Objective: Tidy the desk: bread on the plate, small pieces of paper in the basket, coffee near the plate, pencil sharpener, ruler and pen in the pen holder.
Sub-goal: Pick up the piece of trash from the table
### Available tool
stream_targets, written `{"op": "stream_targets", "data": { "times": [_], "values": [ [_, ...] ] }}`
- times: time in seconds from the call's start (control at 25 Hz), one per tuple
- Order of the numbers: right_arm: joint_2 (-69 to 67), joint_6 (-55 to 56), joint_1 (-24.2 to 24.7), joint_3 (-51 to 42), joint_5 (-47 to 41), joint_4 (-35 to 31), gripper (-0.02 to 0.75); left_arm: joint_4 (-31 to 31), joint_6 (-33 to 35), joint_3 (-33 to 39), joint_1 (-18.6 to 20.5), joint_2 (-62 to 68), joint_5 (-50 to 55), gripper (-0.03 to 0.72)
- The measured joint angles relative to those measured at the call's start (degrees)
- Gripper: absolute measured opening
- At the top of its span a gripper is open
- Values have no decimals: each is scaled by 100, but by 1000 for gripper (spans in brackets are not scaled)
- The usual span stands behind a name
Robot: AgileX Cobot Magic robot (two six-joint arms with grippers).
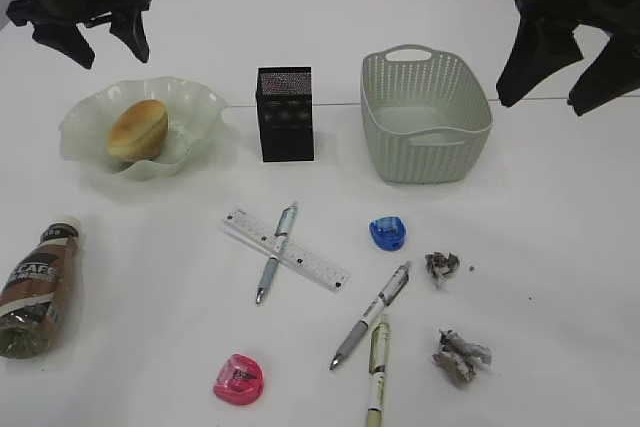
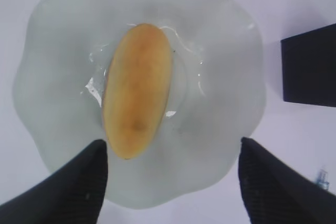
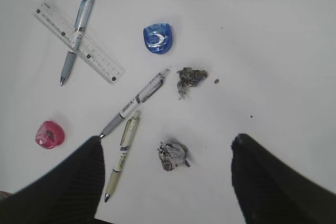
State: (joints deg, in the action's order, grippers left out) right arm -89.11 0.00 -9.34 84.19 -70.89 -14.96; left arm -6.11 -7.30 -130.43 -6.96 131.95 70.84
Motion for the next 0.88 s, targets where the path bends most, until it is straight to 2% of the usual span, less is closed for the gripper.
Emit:
{"op": "stream_targets", "data": {
  "times": [0.12,0.2,0.44,0.6,0.72,0.88],
  "values": [
    [0,-31,0,0,0,0,552,-90,50,110,-10,-280,3,556],
    [0,-31,0,0,0,0,552,-99,124,427,-22,-577,3,552],
    [-22,399,0,0,-10,96,552,63,245,2135,-31,-1855,3,551],
    [-120,818,-104,9,-10,651,552,284,268,3066,-31,-2735,13,550],
    [-377,930,-328,21,-10,886,552,292,268,3449,-31,-3375,13,550],
    [-906,968,-617,21,-10,887,552,292,268,3608,-31,-3981,34,550]
  ]
}}
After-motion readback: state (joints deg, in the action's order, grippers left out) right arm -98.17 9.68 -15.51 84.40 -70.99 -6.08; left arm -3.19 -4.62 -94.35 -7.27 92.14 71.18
